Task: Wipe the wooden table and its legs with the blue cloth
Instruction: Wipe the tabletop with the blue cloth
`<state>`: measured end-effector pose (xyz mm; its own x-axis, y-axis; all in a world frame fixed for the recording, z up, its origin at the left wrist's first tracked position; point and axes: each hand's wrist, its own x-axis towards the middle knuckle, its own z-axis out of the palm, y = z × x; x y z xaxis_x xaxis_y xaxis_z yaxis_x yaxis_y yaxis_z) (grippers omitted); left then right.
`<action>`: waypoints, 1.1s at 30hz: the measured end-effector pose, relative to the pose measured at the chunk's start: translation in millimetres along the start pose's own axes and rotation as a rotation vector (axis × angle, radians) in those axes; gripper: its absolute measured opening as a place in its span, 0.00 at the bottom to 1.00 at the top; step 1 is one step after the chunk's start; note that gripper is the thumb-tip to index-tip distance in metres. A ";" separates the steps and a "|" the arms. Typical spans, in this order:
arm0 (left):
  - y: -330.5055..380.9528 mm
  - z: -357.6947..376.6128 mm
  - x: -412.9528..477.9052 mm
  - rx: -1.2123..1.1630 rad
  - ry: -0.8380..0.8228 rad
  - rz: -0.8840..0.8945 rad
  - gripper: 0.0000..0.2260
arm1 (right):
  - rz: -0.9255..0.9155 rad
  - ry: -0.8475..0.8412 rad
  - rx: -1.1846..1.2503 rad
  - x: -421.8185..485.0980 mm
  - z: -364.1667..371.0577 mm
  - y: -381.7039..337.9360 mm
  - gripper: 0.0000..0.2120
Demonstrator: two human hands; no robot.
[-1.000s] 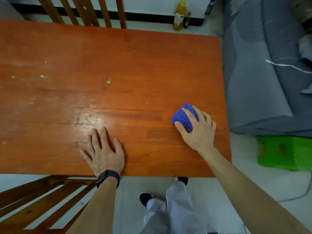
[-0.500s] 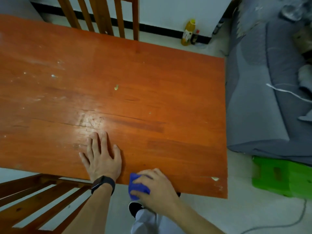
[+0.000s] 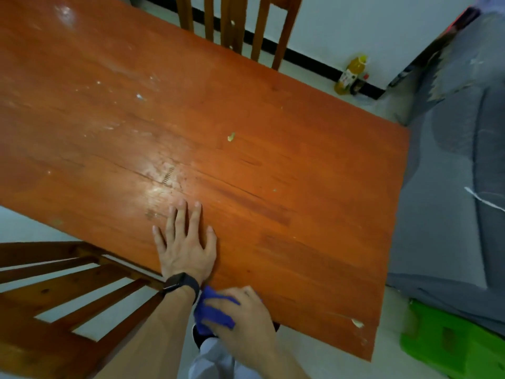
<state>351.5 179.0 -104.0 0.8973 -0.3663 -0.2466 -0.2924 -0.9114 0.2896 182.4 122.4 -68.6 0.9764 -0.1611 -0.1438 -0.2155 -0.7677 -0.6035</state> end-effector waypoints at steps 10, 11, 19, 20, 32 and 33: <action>3.9 5.7 5.4 -0.021 0.052 -0.002 0.30 | 0.389 0.623 -0.290 94.3 -76.5 133.0 0.16; 2.7 5.2 5.4 -0.024 0.049 -0.007 0.30 | 0.209 0.518 -0.252 76.9 -55.6 107.0 0.16; 4.2 -0.5 2.0 -0.034 0.020 -0.025 0.29 | -0.295 -0.205 0.280 63.8 -84.8 38.1 0.09; 5.5 -0.5 2.7 -0.033 0.038 -0.023 0.28 | -0.283 -0.063 0.300 89.8 -103.8 48.7 0.09; -30.8 31.0 -72.0 -0.380 0.329 -0.407 0.26 | -0.469 -0.154 -0.150 125.9 -31.4 40.6 0.23; -33.0 33.9 -74.0 -0.373 0.334 -0.379 0.26 | -0.559 -0.300 -0.117 110.7 -34.0 39.1 0.22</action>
<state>283.5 229.8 -126.7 0.9885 0.1030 -0.1105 0.1474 -0.8176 0.5567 282.6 53.4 -81.5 0.8911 0.4503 -0.0558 0.3439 -0.7506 -0.5642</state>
